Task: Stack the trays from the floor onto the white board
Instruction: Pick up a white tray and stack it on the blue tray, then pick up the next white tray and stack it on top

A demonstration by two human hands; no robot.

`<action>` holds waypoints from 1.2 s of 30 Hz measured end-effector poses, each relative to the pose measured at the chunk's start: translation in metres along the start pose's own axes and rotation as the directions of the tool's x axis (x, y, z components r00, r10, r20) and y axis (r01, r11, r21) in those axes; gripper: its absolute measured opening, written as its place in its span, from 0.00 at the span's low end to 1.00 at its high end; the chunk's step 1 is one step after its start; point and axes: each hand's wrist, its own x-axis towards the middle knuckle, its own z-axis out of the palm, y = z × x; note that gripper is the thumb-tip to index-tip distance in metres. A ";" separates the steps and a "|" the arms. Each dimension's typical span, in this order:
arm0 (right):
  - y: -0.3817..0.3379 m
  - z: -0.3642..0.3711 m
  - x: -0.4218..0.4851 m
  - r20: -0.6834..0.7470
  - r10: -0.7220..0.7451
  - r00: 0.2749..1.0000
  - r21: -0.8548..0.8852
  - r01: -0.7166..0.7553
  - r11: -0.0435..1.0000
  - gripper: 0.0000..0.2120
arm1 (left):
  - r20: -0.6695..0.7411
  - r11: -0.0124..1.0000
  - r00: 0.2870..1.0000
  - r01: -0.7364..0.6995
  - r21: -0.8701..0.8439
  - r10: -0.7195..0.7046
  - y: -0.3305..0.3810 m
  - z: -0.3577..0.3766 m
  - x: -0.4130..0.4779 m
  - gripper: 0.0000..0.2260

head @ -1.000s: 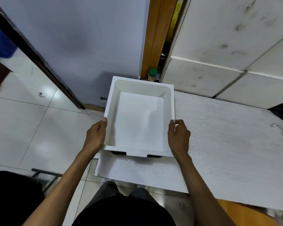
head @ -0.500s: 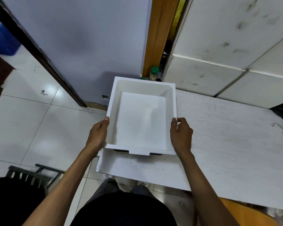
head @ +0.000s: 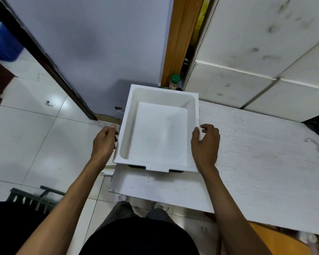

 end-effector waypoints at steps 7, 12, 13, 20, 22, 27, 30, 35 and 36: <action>-0.047 0.008 -0.003 0.056 0.010 0.998 0.170 -0.020 0.985 0.09 | -0.062 0.999 0.997 -0.042 -0.003 0.042 -0.002 -0.029 0.013 0.18; -0.099 0.035 -0.022 0.110 -0.028 0.994 0.260 -0.001 0.966 0.09 | -0.070 0.999 0.997 -0.042 -0.016 0.041 -0.017 -0.052 0.027 0.19; -0.111 0.042 -0.026 0.130 -0.037 0.991 0.269 0.001 0.963 0.10 | -0.068 0.999 0.997 -0.038 -0.019 0.036 -0.020 -0.057 0.030 0.19; -0.180 0.107 -0.051 0.209 -0.102 0.973 0.288 0.038 0.957 0.11 | -0.054 0.999 0.998 0.015 -0.043 -0.017 -0.053 -0.100 0.070 0.19; -0.189 0.127 -0.057 0.213 -0.128 0.969 0.266 0.069 0.962 0.11 | -0.040 0.997 0.998 0.049 -0.063 -0.051 -0.060 -0.107 0.081 0.18; -0.197 0.189 -0.077 0.213 -0.170 0.962 0.140 0.143 0.980 0.09 | -0.041 0.987 0.989 0.139 -0.085 -0.143 -0.100 -0.125 0.117 0.17; -0.196 0.234 -0.083 0.210 -0.184 0.960 0.147 0.156 0.977 0.07 | -0.031 0.978 0.981 0.189 -0.087 -0.192 -0.136 -0.129 0.145 0.16; -0.170 0.315 -0.102 0.193 -0.064 0.979 0.130 0.039 0.991 0.07 | -0.030 0.959 0.963 0.262 -0.106 -0.267 -0.199 -0.127 0.186 0.16; -0.161 0.329 -0.104 0.224 -0.006 0.975 0.102 -0.017 0.995 0.08 | -0.028 0.955 0.959 0.276 -0.109 -0.280 -0.212 -0.125 0.192 0.15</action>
